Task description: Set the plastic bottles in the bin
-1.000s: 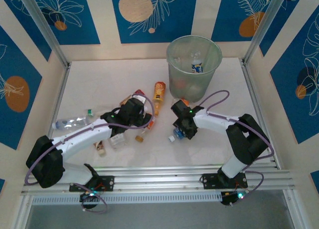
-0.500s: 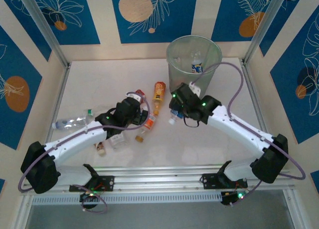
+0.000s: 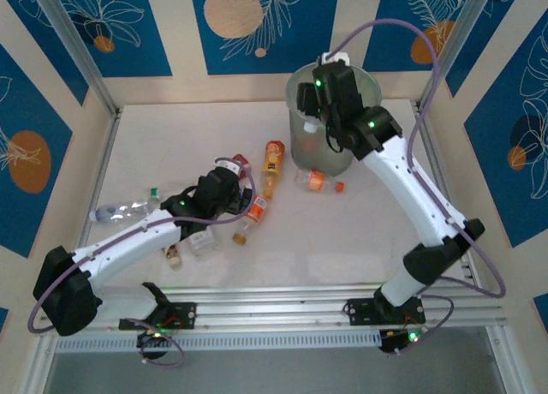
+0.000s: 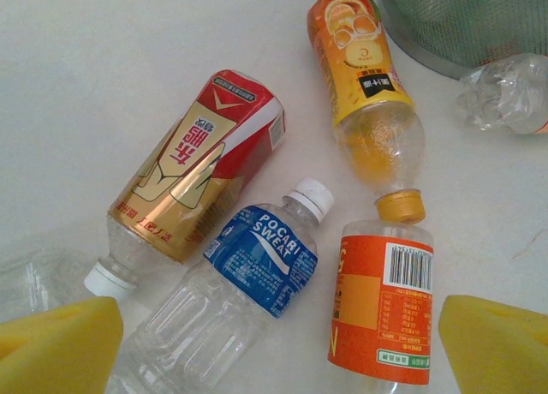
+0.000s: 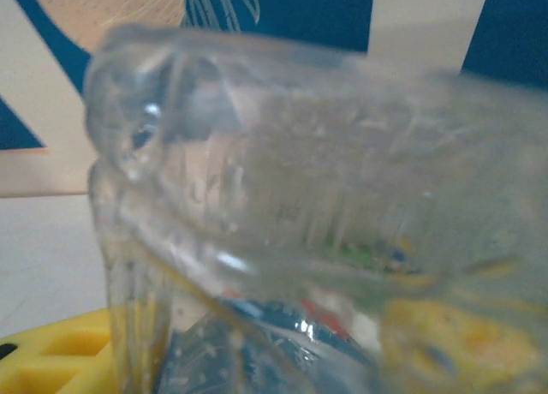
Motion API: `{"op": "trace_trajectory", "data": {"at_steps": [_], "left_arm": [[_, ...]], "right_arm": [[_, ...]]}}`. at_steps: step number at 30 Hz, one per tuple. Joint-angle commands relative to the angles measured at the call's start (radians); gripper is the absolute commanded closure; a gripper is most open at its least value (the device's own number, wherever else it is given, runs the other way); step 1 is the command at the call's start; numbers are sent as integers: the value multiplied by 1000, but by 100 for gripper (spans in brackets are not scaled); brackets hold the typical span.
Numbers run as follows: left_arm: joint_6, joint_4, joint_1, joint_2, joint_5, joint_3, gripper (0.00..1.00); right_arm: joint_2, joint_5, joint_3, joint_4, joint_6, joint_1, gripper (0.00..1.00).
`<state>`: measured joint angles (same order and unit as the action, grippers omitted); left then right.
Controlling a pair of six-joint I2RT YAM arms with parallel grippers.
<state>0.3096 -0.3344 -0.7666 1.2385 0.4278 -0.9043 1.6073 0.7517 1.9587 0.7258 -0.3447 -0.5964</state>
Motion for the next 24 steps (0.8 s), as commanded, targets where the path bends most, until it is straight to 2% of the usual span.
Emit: {"op": "trace_trajectory", "data": {"at_steps": [1,18,24], "left_arm": [[22,-22,14,-26,3,-6,5],[19,-28,15,-50,3,-10,3],[17,-25,15,-44,-7,-11,1]], "right_arm": [[62,-3,115,-23,147,51,50],[467,-24,568,91,271,208,49],[531,-79,576,189,242,228,49]]}}
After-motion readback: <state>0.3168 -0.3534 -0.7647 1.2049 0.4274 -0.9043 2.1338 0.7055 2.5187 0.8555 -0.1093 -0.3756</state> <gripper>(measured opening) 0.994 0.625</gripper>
